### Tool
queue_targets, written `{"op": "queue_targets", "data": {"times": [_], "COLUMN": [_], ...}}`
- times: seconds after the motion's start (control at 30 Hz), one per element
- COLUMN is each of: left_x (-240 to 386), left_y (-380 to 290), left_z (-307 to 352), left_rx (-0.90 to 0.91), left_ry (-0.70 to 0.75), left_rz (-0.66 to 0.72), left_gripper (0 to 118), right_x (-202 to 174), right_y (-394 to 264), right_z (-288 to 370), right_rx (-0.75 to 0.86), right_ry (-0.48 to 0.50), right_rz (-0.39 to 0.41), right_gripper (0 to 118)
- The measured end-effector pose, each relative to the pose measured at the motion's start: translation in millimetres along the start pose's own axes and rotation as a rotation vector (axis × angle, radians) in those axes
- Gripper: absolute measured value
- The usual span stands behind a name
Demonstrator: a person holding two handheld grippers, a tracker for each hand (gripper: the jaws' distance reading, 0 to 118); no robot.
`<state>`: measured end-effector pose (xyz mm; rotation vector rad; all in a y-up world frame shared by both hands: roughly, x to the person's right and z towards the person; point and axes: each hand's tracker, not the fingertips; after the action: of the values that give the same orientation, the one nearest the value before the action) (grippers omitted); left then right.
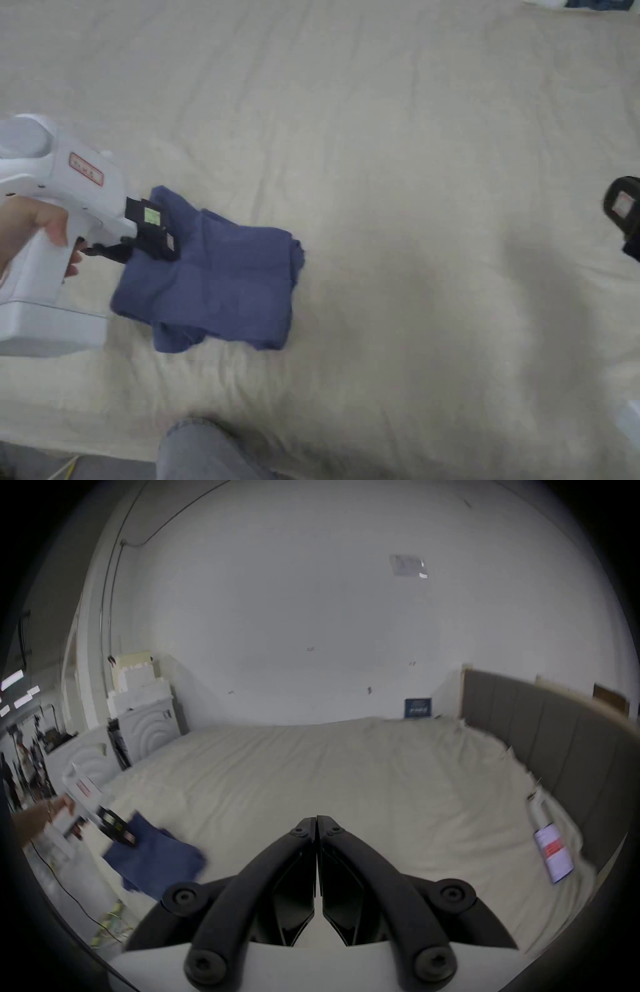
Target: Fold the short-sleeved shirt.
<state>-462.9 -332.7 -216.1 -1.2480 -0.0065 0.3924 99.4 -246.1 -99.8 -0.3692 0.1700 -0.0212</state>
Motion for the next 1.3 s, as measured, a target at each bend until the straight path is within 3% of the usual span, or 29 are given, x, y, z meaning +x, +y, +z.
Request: {"op": "queue_targets", "data": {"times": [0.03, 0.2, 0.43, 0.57, 0.63, 0.7, 0.73, 0.8, 0.9, 1.07, 1.2, 1.3], "left_x": [-13, -66, -123, -145, -146, -146, -143, -134, -106, -18, 56, 108], "left_y": [8, 43, 81, 84, 78, 76, 74, 73, 70, 40, -3, -36], "left_z": [5, 9, 2, -2, -5, -1, 5, 21, 52, 107, 122, 121], "left_rx": [0.024, 0.018, 0.045, 0.106, 0.113, 0.147, 0.184, 0.26, 0.417, 0.769, 0.957, 1.064], "left_ry": [0.066, 0.287, 0.644, 0.827, 0.945, 1.013, 1.037, 1.052, 1.046, 0.783, 0.524, 0.453], "left_rz": [0.032, 0.06, 0.011, -0.093, -0.181, -0.226, -0.224, -0.221, -0.24, -0.195, -0.167, -0.232], "left_gripper": [18, 18, 18, 20, 41, 83, 99, 112, 112, 109, 98, 72], "right_x": [6, 34, 51, 53, 51, 49, 48, 48, 44, 53, 57, 57], "right_y": [4, 15, 13, 5, 1, -1, -1, -1, 4, 14, 21, 25], "right_z": [3, 14, 17, 10, 5, -1, -2, -4, -3, 7, 19, 29], "right_rx": [-0.001, -0.04, -0.08, -0.109, -0.116, -0.12, -0.122, -0.123, -0.105, -0.05, 0.0, 0.052], "right_ry": [-0.018, -0.089, -0.22, -0.233, -0.24, -0.243, -0.233, -0.21, -0.19, -0.144, -0.111, -0.111], "right_rz": [0.014, -0.073, -0.097, -0.154, -0.158, -0.155, -0.16, -0.164, -0.113, -0.081, -0.042, 0.003], "right_gripper": [0, 0, 0, 0, 0, 0, 0, 0, 0, 0, 0, 0]}}
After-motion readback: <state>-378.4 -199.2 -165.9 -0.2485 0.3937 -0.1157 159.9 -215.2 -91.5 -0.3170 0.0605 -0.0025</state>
